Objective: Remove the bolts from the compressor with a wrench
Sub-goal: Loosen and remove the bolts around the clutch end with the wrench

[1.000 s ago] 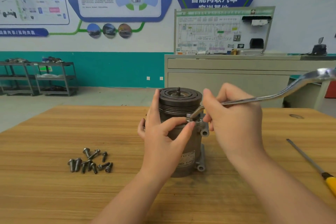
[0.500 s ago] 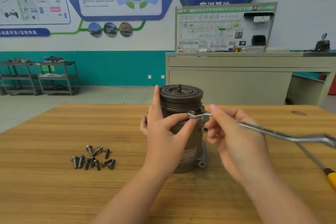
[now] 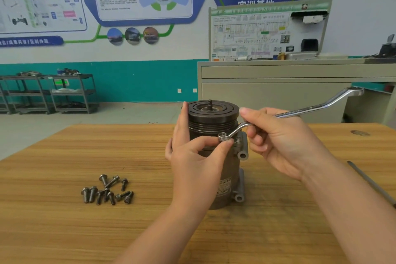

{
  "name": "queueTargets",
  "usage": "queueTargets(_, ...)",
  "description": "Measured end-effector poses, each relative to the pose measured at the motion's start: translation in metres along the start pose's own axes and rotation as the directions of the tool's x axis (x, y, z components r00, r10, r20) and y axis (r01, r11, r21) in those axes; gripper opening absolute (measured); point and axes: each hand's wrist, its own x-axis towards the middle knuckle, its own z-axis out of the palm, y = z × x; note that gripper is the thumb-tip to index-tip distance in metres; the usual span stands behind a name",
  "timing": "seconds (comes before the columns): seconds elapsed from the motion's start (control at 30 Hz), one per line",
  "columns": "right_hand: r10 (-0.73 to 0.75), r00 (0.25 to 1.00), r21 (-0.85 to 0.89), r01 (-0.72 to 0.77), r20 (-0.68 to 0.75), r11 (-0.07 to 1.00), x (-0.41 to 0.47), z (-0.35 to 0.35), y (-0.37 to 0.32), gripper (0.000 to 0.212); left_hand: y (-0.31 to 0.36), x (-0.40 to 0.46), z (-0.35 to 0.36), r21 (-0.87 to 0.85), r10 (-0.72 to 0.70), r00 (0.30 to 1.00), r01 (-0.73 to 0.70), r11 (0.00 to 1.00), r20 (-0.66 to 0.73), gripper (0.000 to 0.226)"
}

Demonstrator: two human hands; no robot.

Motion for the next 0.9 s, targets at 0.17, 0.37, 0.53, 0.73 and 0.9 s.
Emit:
queueTargets(0.17, -0.271, 0.960, -0.208, 0.253, -0.063, 0.945, -0.011, 0.004, 0.013, 0.034, 0.000, 0.000, 0.002, 0.099, 0.053, 0.999, -0.052, 0.994, -0.009, 0.017)
queueTargets(0.37, -0.772, 0.545, -0.710, 0.681, 0.326, 0.181, -0.036, 0.027, 0.033, 0.043, -0.006, -0.001, -0.001, 0.138, 0.049, 0.998, -0.055, 0.989, 0.045, 0.010)
queueTargets(0.53, -0.598, 0.781, -0.399, 0.498, -0.179, 0.770, -0.035, 0.020, 0.042, 0.036, -0.008, -0.003, 0.001, 0.168, 0.092, 0.996, -0.092, 0.982, 0.006, 0.015)
queueTargets(0.73, 0.040, 0.987, 0.249, 0.001, -0.156, 0.968, -0.001, 0.006, 0.013, 0.023, -0.011, -0.002, 0.000, 0.164, 0.103, 0.995, -0.103, 0.981, 0.011, 0.012)
queueTargets(0.9, -0.451, 0.878, -0.287, 0.396, -0.160, 0.873, -0.012, 0.014, -0.007, 0.044, -0.013, -0.001, -0.003, 0.197, 0.124, 0.991, -0.129, 0.972, 0.041, 0.022)
